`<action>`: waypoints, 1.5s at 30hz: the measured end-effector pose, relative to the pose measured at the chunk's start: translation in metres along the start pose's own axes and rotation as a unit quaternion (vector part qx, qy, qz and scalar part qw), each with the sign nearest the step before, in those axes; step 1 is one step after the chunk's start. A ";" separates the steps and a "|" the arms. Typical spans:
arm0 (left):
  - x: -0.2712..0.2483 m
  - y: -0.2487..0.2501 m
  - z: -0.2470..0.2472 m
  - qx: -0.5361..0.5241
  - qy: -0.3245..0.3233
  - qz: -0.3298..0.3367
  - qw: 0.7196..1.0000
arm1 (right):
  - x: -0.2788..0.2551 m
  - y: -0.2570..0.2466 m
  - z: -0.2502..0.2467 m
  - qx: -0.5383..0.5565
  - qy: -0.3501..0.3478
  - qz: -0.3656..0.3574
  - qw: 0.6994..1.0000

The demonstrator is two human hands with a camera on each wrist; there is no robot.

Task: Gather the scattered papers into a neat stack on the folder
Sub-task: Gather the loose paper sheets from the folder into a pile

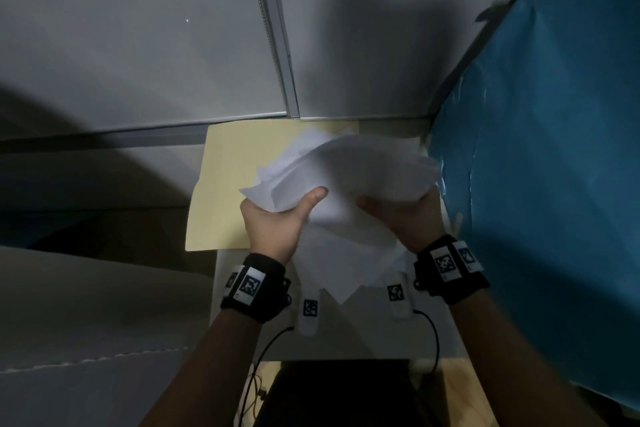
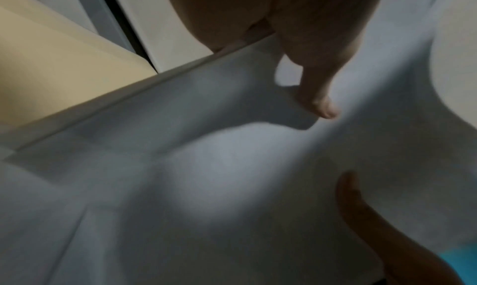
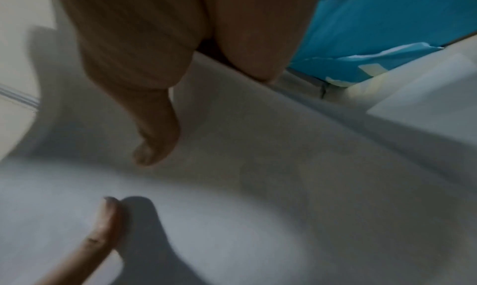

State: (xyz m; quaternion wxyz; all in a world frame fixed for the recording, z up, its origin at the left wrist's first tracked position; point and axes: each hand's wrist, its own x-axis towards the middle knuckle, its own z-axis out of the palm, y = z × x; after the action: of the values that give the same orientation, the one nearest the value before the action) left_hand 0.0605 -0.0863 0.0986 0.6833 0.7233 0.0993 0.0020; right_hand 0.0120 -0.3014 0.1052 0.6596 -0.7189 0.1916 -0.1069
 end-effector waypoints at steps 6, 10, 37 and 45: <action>0.009 -0.033 -0.012 0.074 -0.104 0.002 0.992 | -0.007 0.014 0.006 -0.080 -0.080 0.030 0.993; 0.014 -0.057 -0.008 0.107 -0.068 -0.051 0.991 | -0.002 0.030 0.020 -0.103 -0.051 0.057 0.992; 0.003 -0.145 -0.072 0.284 -0.028 -0.255 0.924 | 0.054 0.114 -0.027 -0.467 0.044 0.337 0.816; 0.002 -0.146 -0.073 0.285 -0.020 -0.254 0.924 | 0.031 0.147 -0.011 -0.155 0.107 0.323 0.928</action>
State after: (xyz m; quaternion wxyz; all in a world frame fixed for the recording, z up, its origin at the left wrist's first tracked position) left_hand 0.0322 -0.0066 -0.0412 0.4274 0.8382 0.2625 -0.2142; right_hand 0.0155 -0.3328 -0.0425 0.5142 -0.6958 0.4971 0.0661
